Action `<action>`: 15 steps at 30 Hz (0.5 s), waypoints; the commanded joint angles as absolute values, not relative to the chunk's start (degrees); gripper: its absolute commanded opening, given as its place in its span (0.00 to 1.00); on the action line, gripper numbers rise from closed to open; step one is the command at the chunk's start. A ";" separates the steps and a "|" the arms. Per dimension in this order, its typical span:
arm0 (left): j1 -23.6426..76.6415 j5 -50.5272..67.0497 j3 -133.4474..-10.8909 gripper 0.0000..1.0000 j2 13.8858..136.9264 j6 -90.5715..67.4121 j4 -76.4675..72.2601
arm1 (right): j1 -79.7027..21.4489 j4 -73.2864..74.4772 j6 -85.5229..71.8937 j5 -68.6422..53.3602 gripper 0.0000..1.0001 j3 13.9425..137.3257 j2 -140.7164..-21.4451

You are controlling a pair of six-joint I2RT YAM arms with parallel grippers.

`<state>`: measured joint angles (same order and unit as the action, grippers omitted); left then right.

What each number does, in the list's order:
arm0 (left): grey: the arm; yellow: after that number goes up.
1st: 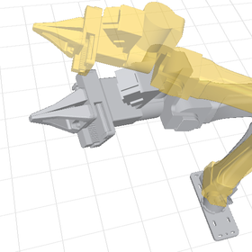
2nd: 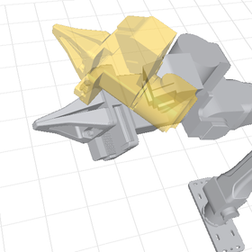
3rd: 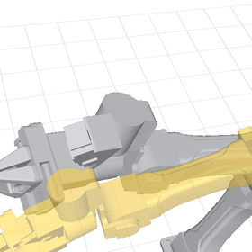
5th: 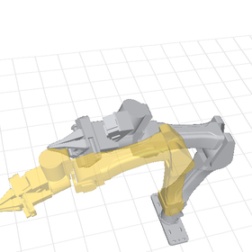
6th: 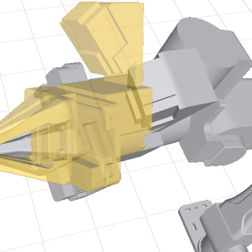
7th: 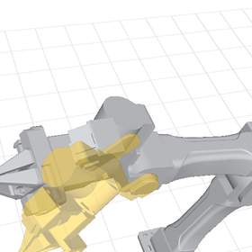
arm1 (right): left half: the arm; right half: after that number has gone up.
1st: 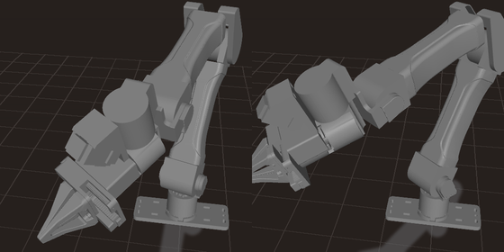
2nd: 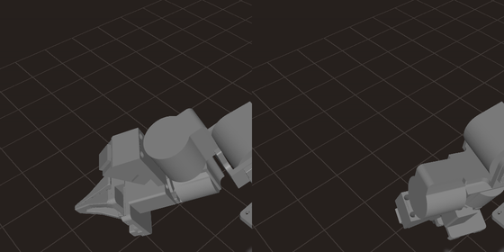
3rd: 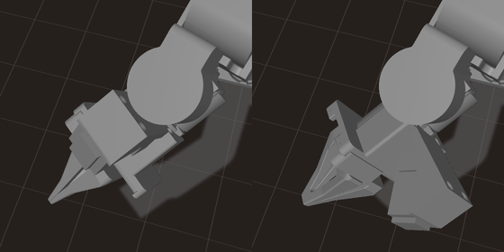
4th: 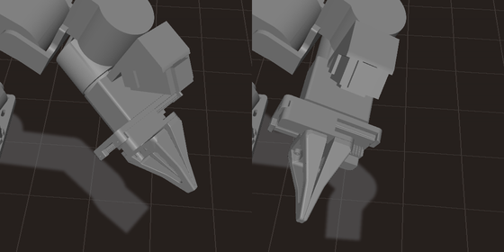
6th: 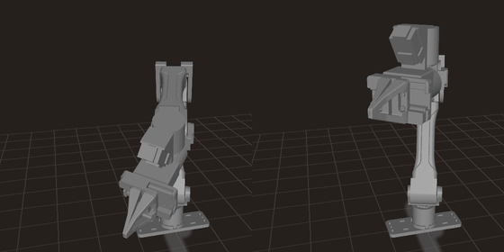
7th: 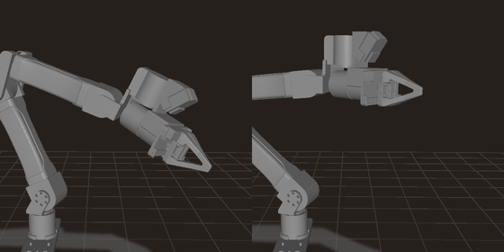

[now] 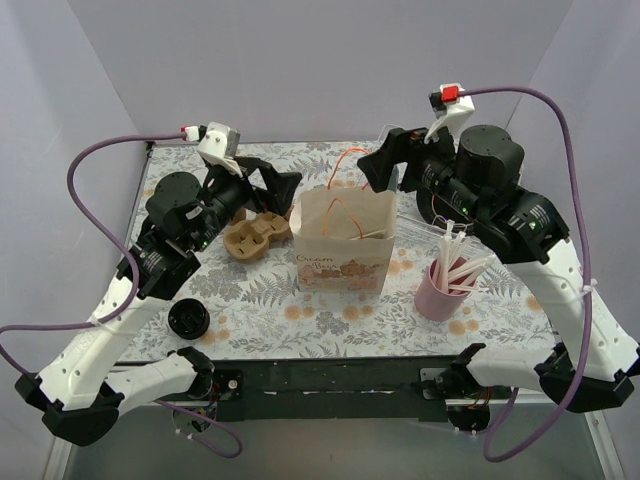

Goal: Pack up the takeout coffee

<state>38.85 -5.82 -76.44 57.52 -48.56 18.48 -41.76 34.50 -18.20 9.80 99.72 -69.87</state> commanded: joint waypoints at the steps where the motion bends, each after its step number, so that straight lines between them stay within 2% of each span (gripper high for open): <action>1: 38.85 -2.37 -77.96 0.98 56.95 -53.60 17.40 | -41.75 31.47 -21.71 9.76 0.99 92.83 -65.84; 9: 38.85 -1.05 -74.10 0.98 53.97 -60.81 18.19 | -41.75 32.96 -24.61 11.52 0.99 85.96 -57.93; 15: 38.85 -4.22 -70.06 0.98 47.91 -65.30 19.34 | -41.75 32.87 -27.07 12.57 0.98 80.69 -51.51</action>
<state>38.85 -2.55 -72.10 52.38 -61.54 18.52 -41.76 34.52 -24.38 10.81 82.94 -55.81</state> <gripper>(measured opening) 0.983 0.984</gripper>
